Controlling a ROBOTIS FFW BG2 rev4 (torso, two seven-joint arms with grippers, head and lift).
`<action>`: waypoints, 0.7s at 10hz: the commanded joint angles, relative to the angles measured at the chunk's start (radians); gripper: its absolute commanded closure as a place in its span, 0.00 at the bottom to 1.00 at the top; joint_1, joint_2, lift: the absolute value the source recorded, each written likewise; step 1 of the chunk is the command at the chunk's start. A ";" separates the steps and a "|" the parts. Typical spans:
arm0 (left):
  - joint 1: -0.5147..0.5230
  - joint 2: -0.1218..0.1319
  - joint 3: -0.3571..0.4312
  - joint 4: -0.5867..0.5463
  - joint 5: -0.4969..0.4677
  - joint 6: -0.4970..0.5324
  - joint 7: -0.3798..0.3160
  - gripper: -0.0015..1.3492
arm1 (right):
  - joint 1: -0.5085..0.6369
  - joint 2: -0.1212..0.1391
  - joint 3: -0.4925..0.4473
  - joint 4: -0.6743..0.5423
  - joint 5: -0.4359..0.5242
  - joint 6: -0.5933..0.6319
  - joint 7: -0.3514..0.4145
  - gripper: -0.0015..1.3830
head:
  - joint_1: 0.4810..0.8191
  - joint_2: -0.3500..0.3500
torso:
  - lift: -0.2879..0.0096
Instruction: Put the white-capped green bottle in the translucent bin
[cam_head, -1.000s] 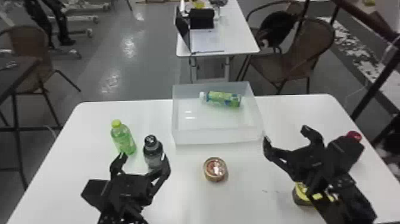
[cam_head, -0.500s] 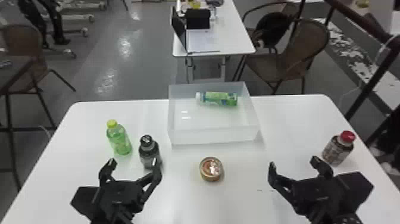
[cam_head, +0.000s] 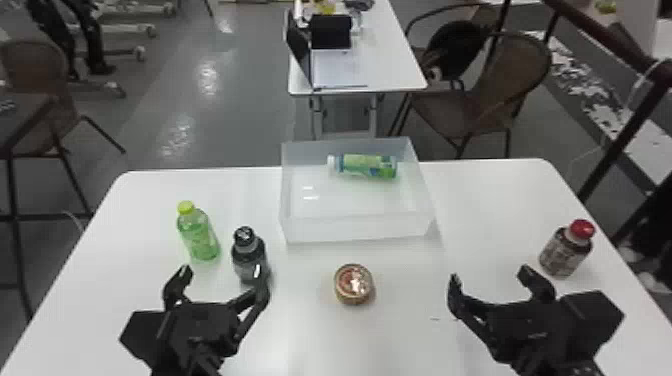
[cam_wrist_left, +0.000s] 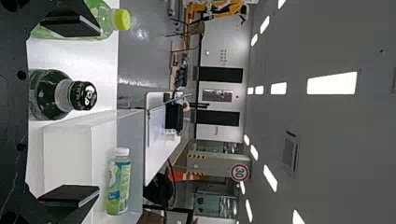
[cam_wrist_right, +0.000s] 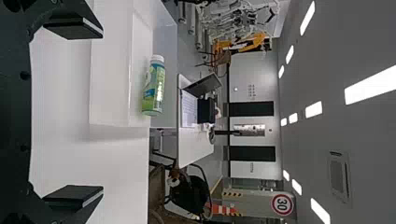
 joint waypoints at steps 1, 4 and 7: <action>0.004 -0.003 0.002 -0.002 0.000 0.000 0.000 0.08 | 0.000 -0.004 -0.001 -0.014 -0.005 0.033 0.002 0.09 | 0.63 0.54 | 0.81; 0.004 -0.003 0.000 -0.004 -0.005 0.000 0.000 0.08 | -0.006 -0.016 0.001 -0.054 0.055 0.081 0.021 0.09 | 0.63 0.55 | 0.81; 0.010 -0.003 -0.005 -0.010 -0.014 0.008 0.034 0.08 | 0.005 0.022 -0.001 -0.064 0.087 0.102 -0.009 0.09 | 0.63 0.55 | 0.81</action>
